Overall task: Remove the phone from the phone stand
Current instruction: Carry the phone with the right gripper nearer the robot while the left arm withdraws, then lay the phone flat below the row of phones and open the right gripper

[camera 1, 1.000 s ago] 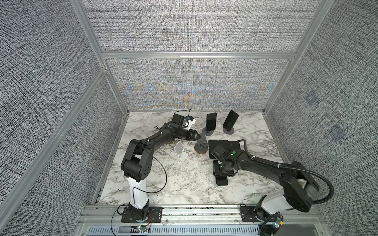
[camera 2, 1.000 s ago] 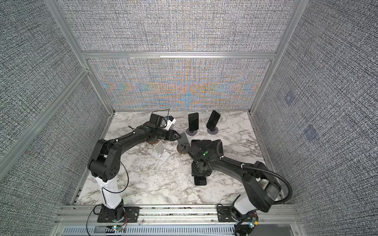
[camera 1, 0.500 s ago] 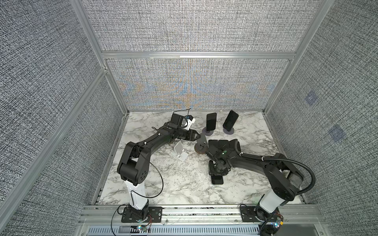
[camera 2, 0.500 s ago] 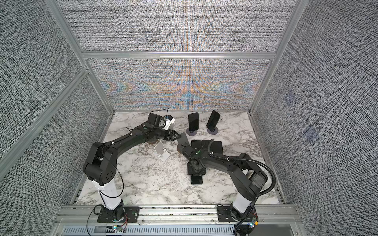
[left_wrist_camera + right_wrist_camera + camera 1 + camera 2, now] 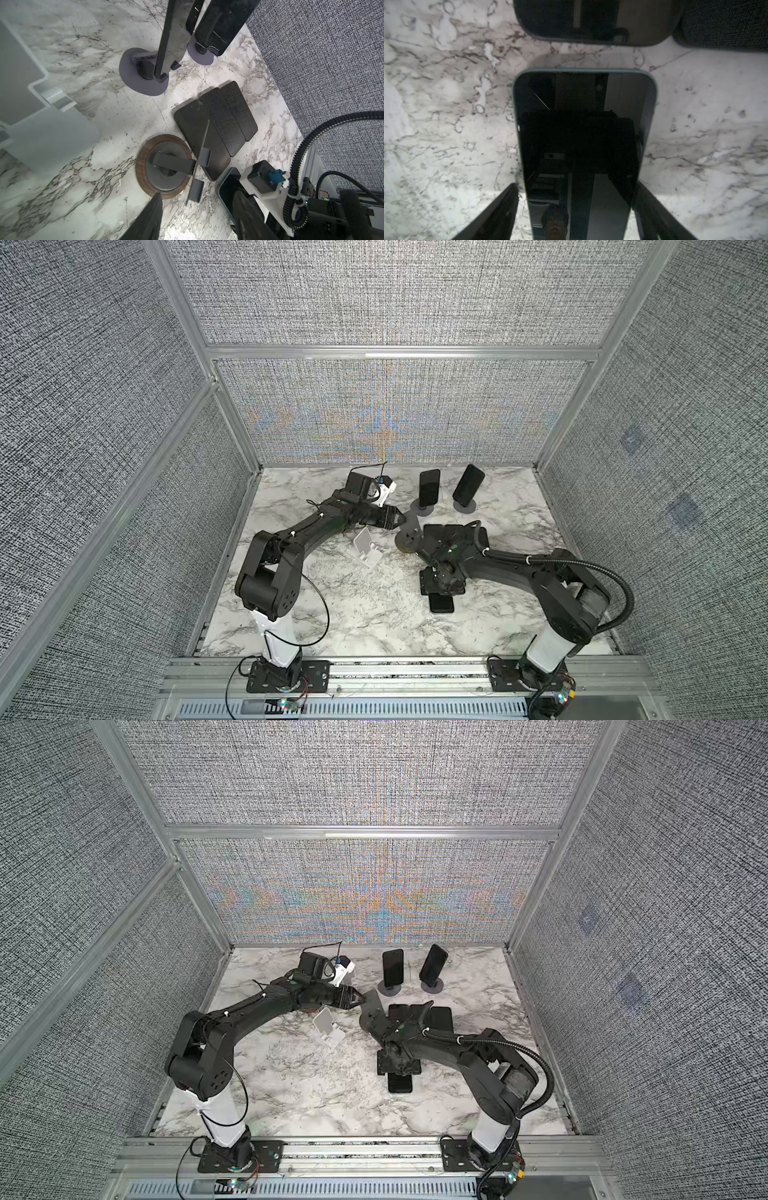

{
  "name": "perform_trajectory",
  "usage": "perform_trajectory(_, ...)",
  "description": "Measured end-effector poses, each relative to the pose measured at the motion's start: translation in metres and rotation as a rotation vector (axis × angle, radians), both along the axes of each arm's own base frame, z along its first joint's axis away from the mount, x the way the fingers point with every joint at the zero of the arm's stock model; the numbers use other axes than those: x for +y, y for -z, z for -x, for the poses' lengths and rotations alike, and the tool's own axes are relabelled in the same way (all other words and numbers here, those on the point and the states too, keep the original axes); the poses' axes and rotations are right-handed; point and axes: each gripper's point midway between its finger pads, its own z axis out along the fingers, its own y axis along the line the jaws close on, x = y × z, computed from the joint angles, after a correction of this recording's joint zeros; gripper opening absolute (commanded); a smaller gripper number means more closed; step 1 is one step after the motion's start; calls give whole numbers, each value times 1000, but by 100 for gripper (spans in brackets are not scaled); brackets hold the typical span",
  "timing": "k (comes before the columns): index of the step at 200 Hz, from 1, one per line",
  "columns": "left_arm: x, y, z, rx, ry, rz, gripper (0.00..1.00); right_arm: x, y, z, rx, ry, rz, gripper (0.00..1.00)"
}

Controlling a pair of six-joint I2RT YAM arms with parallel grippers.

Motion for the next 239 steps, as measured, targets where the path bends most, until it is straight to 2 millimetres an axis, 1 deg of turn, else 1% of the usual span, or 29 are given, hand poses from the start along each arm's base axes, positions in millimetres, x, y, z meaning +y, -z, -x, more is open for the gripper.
perform_trajectory(24,0,0,0,0,0,0,56,-1,0,0,-1,0,2,79)
perform_trajectory(51,0,0,0,0,1,-1,56,-2,1,1,-6,3,-2,80)
perform_trajectory(60,0,0,0,0,1,-1,56,-1,-1,0,-12,3,-11,81)
perform_trajectory(81,0,0,0,-3,5,0,55,1,-6,-1,-23,4,-40,88)
perform_trajectory(94,0,-1,0,-4,6,1,55,2,-13,-4,-41,-6,-54,90)
perform_trajectory(110,-2,-1,1,-4,8,1,53,5,-26,-11,-69,-17,-82,91)
perform_trajectory(123,-4,1,1,-2,13,-1,50,6,-41,-20,-104,-20,-113,91)
perform_trajectory(136,-5,6,1,7,16,-5,45,3,-55,-28,-140,-18,-139,91)
perform_trajectory(168,-9,14,-3,20,18,-11,31,-22,-88,-43,-196,-13,-172,91)
perform_trajectory(186,-10,15,-5,21,18,-11,25,-36,-109,-56,-245,-26,-180,91)
perform_trajectory(216,-11,17,-7,21,15,-14,19,-52,-145,-81,-351,-97,-179,91)
perform_trajectory(227,-11,16,-8,19,14,-15,16,-60,-158,-92,-394,-118,-167,91)
perform_trajectory(239,-11,15,-9,17,12,-17,15,-72,-170,-105,-434,-115,-152,91)
